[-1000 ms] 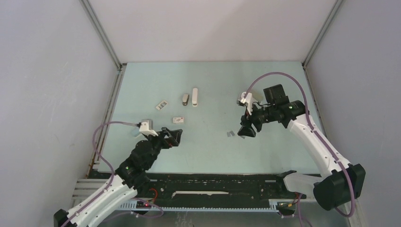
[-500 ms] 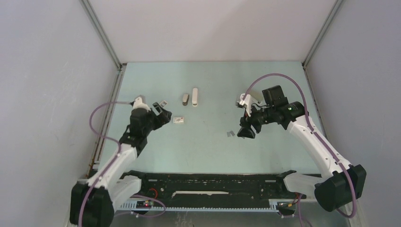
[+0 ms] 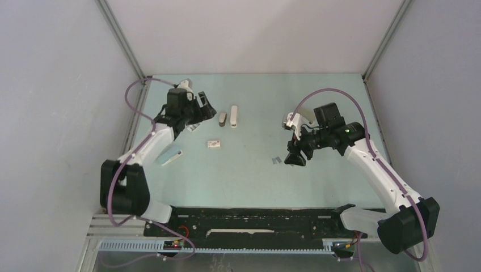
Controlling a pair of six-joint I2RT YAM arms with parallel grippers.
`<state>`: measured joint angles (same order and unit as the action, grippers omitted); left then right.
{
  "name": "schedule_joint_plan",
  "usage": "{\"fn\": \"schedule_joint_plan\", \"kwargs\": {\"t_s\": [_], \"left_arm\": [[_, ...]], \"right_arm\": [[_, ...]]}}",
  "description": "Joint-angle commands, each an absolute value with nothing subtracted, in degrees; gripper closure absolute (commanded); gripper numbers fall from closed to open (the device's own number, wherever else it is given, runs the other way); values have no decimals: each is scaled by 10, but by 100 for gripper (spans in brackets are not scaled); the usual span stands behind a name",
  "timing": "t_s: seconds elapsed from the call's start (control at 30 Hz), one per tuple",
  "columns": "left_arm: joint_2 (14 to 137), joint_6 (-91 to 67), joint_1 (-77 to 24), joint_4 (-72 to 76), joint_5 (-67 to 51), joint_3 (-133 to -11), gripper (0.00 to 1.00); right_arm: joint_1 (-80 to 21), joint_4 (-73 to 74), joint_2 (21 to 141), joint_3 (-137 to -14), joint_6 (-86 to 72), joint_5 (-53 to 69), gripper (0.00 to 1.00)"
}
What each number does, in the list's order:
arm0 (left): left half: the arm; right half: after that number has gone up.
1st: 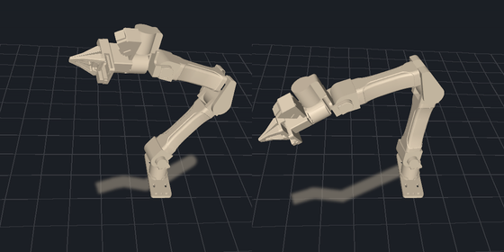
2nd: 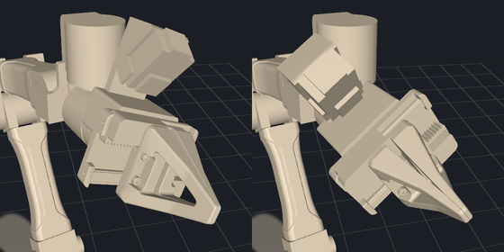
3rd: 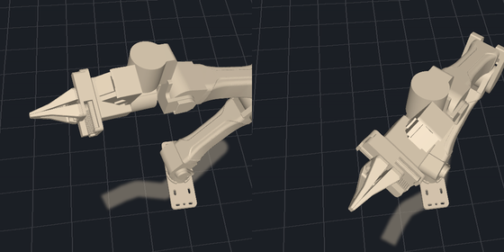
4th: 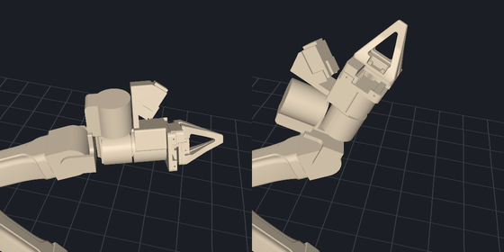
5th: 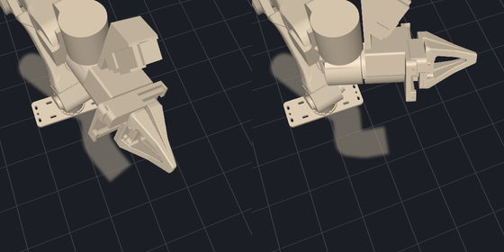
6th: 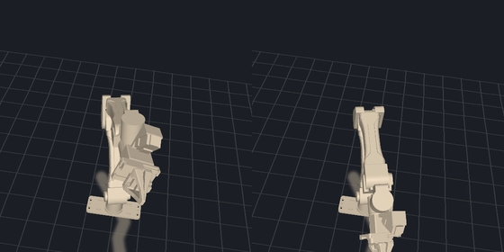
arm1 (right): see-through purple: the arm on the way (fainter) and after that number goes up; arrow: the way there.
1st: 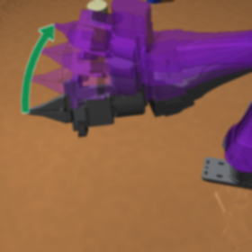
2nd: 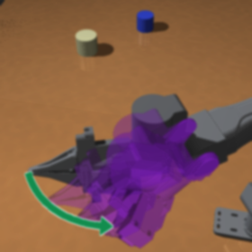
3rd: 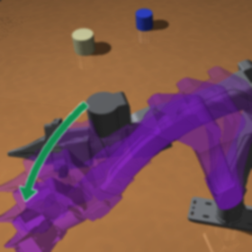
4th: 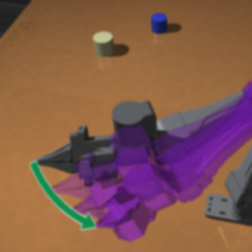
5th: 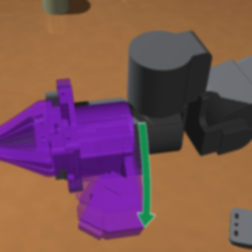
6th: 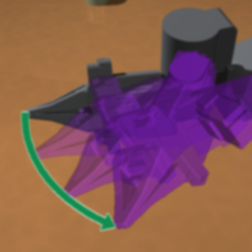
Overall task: Unload the staples from the stapler
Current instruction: Pick up the stapler from the center of the board.
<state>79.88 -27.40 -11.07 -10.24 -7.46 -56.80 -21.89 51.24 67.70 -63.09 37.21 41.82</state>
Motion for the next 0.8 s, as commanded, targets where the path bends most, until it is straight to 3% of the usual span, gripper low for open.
{"fn": "schedule_joint_plan", "kwargs": {"t_s": [0.0, 0.4, 0.77], "left_arm": [[891, -214, -124, -178, -98, -683, 18], [1039, -168, -184, -271, -20, -834, 23], [1025, -142, -193, -271, 18, -825, 25]], "right_arm": [[-224, 500, 659, -627, 379, 406, 35], [-213, 488, 663, -627, 362, 397, 35], [-215, 488, 664, -627, 362, 394, 35]]}}
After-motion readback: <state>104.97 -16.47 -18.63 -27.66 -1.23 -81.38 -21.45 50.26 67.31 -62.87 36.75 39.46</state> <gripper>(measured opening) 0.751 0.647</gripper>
